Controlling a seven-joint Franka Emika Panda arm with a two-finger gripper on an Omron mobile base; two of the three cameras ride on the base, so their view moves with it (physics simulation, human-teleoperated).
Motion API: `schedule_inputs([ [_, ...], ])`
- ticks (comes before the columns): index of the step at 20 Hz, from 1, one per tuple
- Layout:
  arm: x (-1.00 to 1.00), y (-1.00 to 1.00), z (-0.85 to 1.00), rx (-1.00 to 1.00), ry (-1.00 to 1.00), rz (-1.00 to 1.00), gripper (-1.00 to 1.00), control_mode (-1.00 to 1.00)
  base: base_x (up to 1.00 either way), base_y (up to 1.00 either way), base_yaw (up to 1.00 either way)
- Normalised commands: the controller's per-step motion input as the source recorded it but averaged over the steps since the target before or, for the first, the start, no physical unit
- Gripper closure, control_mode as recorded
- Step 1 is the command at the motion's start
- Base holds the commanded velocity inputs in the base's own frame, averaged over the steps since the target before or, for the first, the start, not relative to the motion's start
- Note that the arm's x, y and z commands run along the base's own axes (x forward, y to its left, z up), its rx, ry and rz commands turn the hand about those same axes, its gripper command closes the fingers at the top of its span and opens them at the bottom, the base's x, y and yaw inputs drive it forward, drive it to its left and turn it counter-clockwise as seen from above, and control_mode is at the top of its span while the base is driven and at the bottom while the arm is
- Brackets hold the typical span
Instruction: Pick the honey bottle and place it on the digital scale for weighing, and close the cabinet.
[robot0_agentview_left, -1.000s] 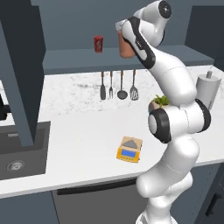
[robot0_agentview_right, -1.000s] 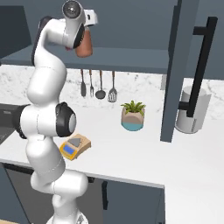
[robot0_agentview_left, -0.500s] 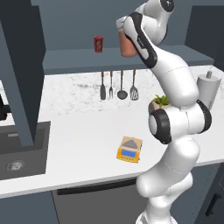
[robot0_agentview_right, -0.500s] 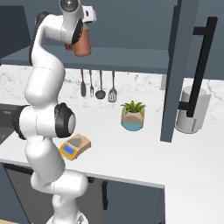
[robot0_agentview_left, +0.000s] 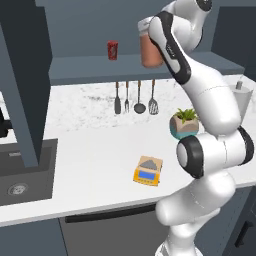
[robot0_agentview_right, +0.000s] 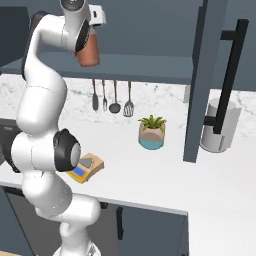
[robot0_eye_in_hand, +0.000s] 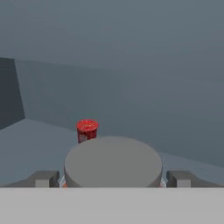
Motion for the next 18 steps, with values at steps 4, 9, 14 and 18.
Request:
schedule_inputs([
  [4,-0.99,0.0,0.0,0.0,0.0,0.0,1.0,-1.0,0.0,0.0,0.0],
  [9,-1.0,0.0,-0.01,0.01,0.0,0.0,1.0,-1.0,0.0,0.0,0.0],
  [14,-1.0,0.0,-0.27,0.05,0.0,0.0,1.0,-1.0,0.0,0.0,0.0],
  [18,-1.0,-0.04,-0.5,0.11,0.0,0.0,1.0,-1.0,0.0,0.0,0.0],
])
